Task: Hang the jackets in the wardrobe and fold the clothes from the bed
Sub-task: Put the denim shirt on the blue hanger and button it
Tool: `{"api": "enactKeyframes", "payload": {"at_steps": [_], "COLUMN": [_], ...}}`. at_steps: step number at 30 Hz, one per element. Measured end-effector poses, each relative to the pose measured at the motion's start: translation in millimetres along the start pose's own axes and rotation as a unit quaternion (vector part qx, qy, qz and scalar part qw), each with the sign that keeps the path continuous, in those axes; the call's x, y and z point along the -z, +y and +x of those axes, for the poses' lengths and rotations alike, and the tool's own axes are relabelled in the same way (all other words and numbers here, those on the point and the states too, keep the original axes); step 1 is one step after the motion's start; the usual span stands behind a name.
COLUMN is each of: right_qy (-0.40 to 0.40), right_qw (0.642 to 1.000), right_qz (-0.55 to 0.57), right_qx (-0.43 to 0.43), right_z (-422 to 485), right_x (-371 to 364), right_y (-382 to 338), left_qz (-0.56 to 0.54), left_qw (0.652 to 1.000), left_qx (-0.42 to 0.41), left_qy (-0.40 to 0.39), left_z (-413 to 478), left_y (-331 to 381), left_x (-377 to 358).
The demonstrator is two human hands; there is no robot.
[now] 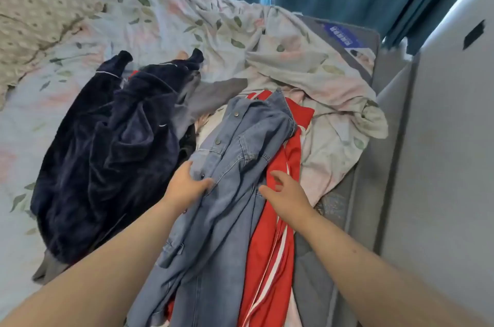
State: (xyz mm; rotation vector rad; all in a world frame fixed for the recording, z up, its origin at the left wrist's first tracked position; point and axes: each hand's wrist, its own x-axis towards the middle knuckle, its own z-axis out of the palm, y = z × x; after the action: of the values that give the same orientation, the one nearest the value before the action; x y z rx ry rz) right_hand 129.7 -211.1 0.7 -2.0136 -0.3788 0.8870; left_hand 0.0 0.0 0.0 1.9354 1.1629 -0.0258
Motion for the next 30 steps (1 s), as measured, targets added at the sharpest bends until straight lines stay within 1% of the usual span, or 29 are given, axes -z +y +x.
{"api": "enactKeyframes", "payload": {"at_steps": [3,7,8,10,11,12,14,15,16,18,20,22,25,30], "right_qy": [-0.003,0.016,0.015,0.011,0.019,0.04,0.084,0.089,0.08,0.048,0.037,0.035,0.017,0.018], "right_qw": [1.0,0.999,0.998,0.991,0.986,0.986,0.988,0.986,0.981,0.962,0.947,0.938,0.926,0.922], "right_qz": [0.002,0.025,0.049,0.128,0.154,0.147,0.098,0.102,0.133,0.229,0.279,0.296,0.317,0.285], "right_qx": [-0.006,-0.023,-0.023,-0.043,-0.06,-0.071,-0.088,-0.099,-0.112,-0.141,-0.155,-0.176,-0.205,-0.26], "right_z": [23.0,50.8,57.7,69.7,74.4,77.7,79.2,77.5,73.6,60.4,42.0,18.1,-25.0,-108.6], "right_x": [-7.1,-20.3,-24.3,-32.8,-36.9,-39.6,-43.2,-45.1,-45.9,-45.3,-41.2,-37.7,-37.2,-36.0], "right_y": [14.8,25.6,23.2,18.1,14.4,10.2,4.0,1.3,-0.7,-1.8,2.2,13.0,32.9,58.7], "left_qz": [0.009,0.009,0.027,0.028,0.033,0.057,0.118,0.129,0.122,0.073,0.052,0.01,-0.053,-0.059], "left_qw": [0.999,0.997,0.997,0.998,0.998,0.998,0.993,0.991,0.992,0.997,0.998,0.998,0.993,0.986], "left_qx": [0.032,0.072,0.07,0.054,0.043,0.031,0.022,0.019,0.018,0.018,0.039,0.05,0.053,0.078], "left_qy": [0.032,0.019,0.009,-0.024,-0.022,-0.01,0.01,0.013,0.012,0.008,0.002,-0.024,-0.089,-0.134], "left_z": [24.8,50.7,55.5,59.4,60.6,59.7,51.5,45.4,37.3,18.2,-6.5,-32.7,-75.6,-141.9], "left_y": [-10.2,-31.8,-34.4,-32.5,-31.2,-28.8,-23.3,-19.9,-16.8,-15.0,-14.2,-18.4,-28.1,-47.3], "left_x": [-21.7,-40.6,-39.0,-34.3,-32.3,-29.7,-23.8,-20.6,-18.1,-16.8,-18.8,-23.9,-29.0,-33.8]}}
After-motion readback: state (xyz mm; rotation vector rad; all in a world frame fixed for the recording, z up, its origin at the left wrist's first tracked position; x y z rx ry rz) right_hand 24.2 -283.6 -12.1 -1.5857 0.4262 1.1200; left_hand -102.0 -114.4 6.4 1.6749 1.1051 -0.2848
